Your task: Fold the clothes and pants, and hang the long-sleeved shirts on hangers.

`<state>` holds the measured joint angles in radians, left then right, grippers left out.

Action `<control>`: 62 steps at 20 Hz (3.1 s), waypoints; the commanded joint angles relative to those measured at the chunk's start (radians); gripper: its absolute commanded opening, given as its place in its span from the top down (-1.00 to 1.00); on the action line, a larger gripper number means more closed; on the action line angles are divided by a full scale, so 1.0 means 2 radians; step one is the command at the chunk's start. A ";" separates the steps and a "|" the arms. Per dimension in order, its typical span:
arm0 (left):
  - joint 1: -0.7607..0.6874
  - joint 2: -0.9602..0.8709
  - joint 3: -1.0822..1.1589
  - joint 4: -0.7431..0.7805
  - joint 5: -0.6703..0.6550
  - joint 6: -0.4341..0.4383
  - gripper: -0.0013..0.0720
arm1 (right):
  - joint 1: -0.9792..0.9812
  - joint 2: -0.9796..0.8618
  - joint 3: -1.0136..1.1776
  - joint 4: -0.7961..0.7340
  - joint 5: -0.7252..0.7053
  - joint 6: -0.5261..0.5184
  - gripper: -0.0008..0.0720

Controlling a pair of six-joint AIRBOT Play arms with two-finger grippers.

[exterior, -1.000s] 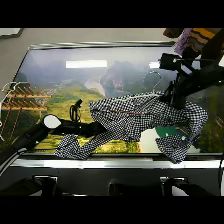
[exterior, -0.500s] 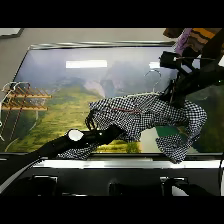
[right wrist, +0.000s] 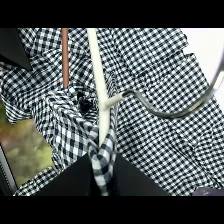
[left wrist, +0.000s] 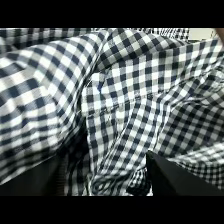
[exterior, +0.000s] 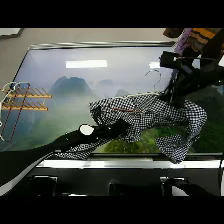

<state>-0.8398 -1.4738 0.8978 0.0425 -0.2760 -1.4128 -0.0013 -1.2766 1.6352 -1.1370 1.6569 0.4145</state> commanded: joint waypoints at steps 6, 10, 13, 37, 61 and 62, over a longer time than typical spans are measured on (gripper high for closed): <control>-0.020 -0.060 0.051 -0.001 0.000 0.000 0.52 | 0.000 0.000 0.000 0.000 0.001 0.001 0.88; -0.005 -0.050 0.051 0.007 -0.010 0.001 0.88 | 0.000 0.002 0.000 0.000 0.001 0.025 0.88; 0.039 -0.038 0.052 0.031 -0.016 0.000 0.88 | 0.000 0.012 0.000 0.000 0.001 0.055 0.88; 0.161 -0.039 0.161 0.133 -0.098 0.063 0.88 | 0.000 0.039 0.000 -0.101 0.021 0.079 0.89; 0.174 -0.038 0.219 0.167 -0.106 0.065 0.88 | 0.000 0.021 -0.001 -0.132 0.014 0.103 0.89; 0.174 -0.038 0.219 0.170 -0.112 0.065 0.88 | 0.000 0.021 -0.001 -0.144 0.004 0.110 0.89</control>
<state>-0.4919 -1.5509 1.3235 0.3706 -0.4801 -1.2808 -0.0013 -1.2186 1.6329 -1.3926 1.7119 0.6094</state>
